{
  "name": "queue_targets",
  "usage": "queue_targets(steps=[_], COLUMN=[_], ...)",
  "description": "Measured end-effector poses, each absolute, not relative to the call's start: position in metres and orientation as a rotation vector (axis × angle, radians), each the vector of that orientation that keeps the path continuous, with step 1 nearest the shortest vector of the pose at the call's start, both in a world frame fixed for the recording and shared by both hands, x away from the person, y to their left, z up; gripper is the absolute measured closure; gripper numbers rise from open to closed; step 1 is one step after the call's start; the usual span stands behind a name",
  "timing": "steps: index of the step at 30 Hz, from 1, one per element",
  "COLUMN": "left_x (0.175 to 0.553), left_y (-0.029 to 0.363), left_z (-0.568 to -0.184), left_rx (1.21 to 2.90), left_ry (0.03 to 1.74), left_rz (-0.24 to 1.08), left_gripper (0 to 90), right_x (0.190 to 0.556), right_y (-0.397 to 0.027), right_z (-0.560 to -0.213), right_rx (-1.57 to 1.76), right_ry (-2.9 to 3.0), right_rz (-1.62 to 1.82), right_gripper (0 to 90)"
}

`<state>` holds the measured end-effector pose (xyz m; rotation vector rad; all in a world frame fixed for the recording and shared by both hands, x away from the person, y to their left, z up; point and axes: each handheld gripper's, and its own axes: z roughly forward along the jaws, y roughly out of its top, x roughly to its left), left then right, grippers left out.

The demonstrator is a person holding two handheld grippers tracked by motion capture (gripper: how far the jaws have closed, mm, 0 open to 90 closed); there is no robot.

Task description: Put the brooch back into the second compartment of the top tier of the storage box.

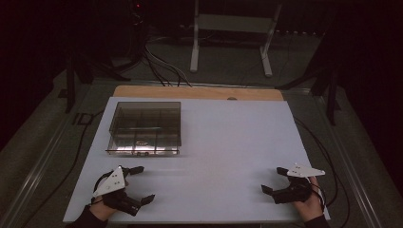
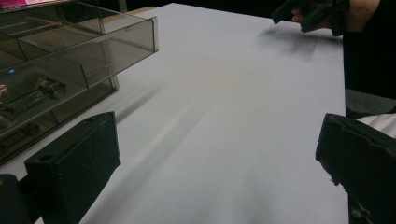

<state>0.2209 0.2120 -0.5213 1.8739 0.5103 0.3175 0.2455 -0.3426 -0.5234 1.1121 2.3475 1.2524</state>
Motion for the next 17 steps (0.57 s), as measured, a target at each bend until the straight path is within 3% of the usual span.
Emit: queue_targets(steps=[17], left_x=[0.2211], left_y=[0.2111], left_z=[-0.5207], left_rx=[1.874], left_ry=[0.508], left_rz=[0.319], left_gripper=[0.6], right_x=[0.2455], right_y=[-0.3343], right_z=[-0.524], right_rx=[1.04], right_ry=[2.374], right_rz=[1.229], right_gripper=[0.0])
